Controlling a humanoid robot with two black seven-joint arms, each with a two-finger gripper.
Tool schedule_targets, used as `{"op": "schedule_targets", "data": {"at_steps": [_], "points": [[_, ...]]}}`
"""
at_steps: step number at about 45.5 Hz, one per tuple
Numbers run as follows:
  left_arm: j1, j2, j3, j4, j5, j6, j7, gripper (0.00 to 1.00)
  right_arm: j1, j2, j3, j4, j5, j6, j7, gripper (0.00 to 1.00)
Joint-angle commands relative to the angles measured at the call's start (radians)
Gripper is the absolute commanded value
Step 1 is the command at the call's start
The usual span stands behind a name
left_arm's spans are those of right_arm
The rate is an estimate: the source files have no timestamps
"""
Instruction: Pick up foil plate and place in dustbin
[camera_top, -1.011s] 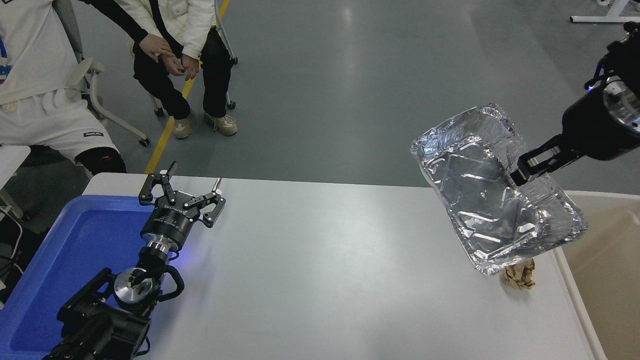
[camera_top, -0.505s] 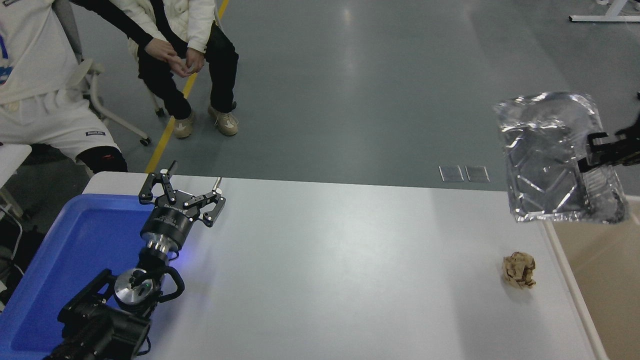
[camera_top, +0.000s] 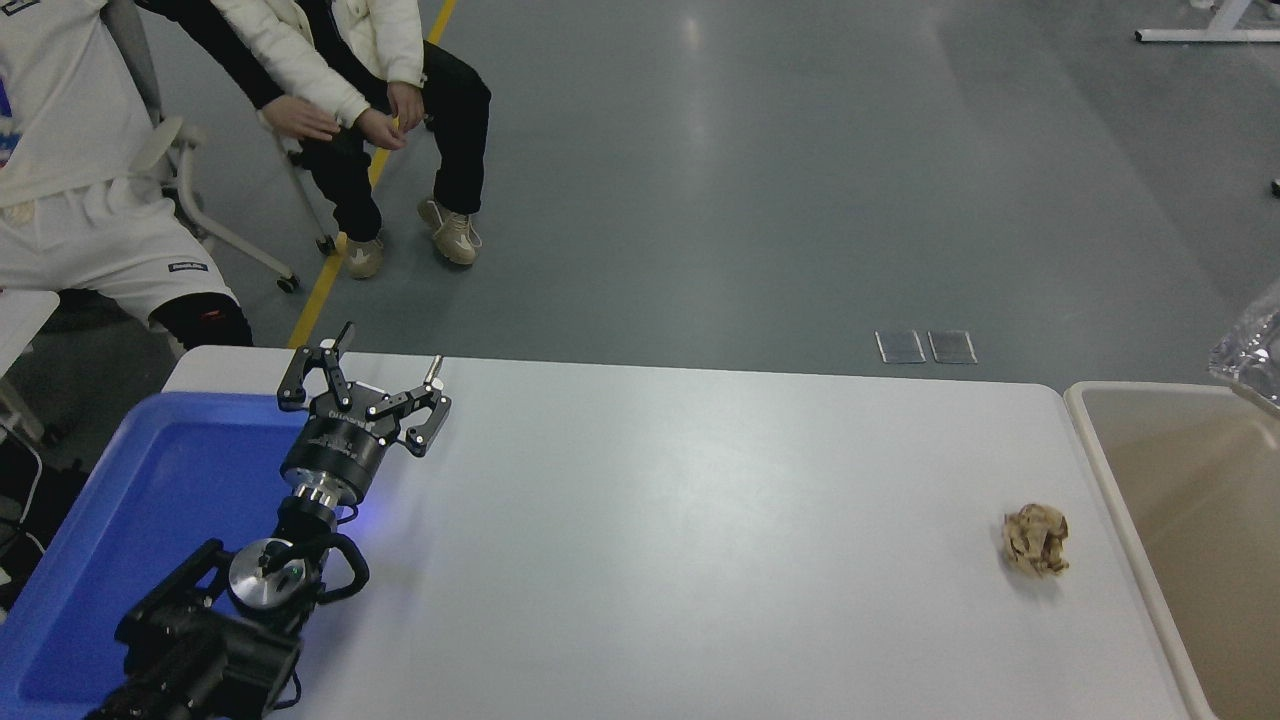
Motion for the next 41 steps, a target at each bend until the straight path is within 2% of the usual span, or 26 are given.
{"op": "schedule_targets", "data": {"at_steps": [1, 6, 9, 23, 41], "points": [[0.000, 0.000, 0.000, 0.000, 0.000, 0.000, 0.000, 0.99, -0.291, 0.113, 0.350, -0.115, 0.054, -0.224, -0.115, 0.00], [0.000, 0.000, 0.000, 0.000, 0.000, 0.000, 0.000, 0.99, -0.334, 0.164, 0.406, -0.116, 0.054, -0.313, -0.165, 0.00], [0.000, 0.000, 0.000, 0.000, 0.000, 0.000, 0.000, 0.99, -0.363, 0.193, 0.423, -0.116, 0.054, -0.356, -0.178, 0.00], [0.000, 0.000, 0.000, 0.000, 0.000, 0.000, 0.000, 0.99, -0.460, 0.287, 0.488, -0.115, 0.057, -0.419, -0.176, 0.00], [0.000, 0.000, 0.000, 0.000, 0.000, 0.000, 0.000, 0.99, -0.498, 0.314, 0.492, -0.115, 0.058, -0.433, -0.176, 0.00]]}}
